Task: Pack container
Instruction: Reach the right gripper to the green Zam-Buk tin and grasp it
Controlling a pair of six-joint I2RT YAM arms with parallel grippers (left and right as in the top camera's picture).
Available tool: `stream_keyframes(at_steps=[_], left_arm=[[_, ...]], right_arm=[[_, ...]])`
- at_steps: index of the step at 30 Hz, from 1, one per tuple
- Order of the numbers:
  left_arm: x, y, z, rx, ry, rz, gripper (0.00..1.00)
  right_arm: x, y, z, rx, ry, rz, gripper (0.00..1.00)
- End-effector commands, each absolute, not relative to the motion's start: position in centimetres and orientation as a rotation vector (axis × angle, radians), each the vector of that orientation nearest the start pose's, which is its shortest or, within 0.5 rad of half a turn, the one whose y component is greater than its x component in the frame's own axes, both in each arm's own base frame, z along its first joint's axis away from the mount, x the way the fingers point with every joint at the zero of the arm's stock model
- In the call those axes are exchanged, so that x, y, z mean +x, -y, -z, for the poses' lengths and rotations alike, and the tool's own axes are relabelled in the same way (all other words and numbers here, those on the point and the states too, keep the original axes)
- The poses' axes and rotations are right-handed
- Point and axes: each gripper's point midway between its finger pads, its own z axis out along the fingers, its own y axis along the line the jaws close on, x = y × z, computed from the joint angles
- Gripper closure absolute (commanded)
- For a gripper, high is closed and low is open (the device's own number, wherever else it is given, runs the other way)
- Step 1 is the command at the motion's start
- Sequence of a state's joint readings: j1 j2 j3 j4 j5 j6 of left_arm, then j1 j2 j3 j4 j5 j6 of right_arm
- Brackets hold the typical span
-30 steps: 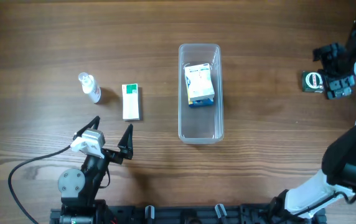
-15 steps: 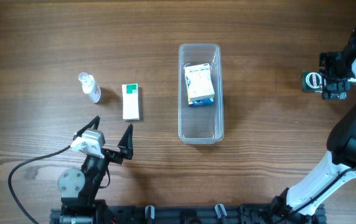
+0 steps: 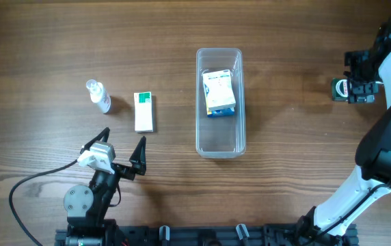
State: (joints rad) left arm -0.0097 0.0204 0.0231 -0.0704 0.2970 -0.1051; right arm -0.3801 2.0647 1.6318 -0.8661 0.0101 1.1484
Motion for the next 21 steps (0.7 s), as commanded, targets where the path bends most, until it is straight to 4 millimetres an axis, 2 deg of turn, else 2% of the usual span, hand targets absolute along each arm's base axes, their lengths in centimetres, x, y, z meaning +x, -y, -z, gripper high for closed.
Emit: stream_keyframes(at_steps=[1, 4, 13, 21], left_arm=[[23.9, 5.0, -16.2, 0.16, -1.636, 0.305, 0.0], [23.9, 5.0, -16.2, 0.16, -1.636, 0.305, 0.0], [23.9, 5.0, -16.2, 0.16, -1.636, 0.305, 0.0], [23.9, 5.0, -16.2, 0.16, -1.635, 0.305, 0.0]], right_arm=[[42.0, 17.5, -3.4, 2.044, -2.094, -0.061, 0.0], [41.9, 17.4, -1.8, 2.058, -2.119, -0.048, 0.0], [41.6, 18.0, -1.3, 2.059, -2.114, 0.003, 0.0], [40.8, 17.7, 0.9, 2.089, -2.165, 0.043, 0.0]])
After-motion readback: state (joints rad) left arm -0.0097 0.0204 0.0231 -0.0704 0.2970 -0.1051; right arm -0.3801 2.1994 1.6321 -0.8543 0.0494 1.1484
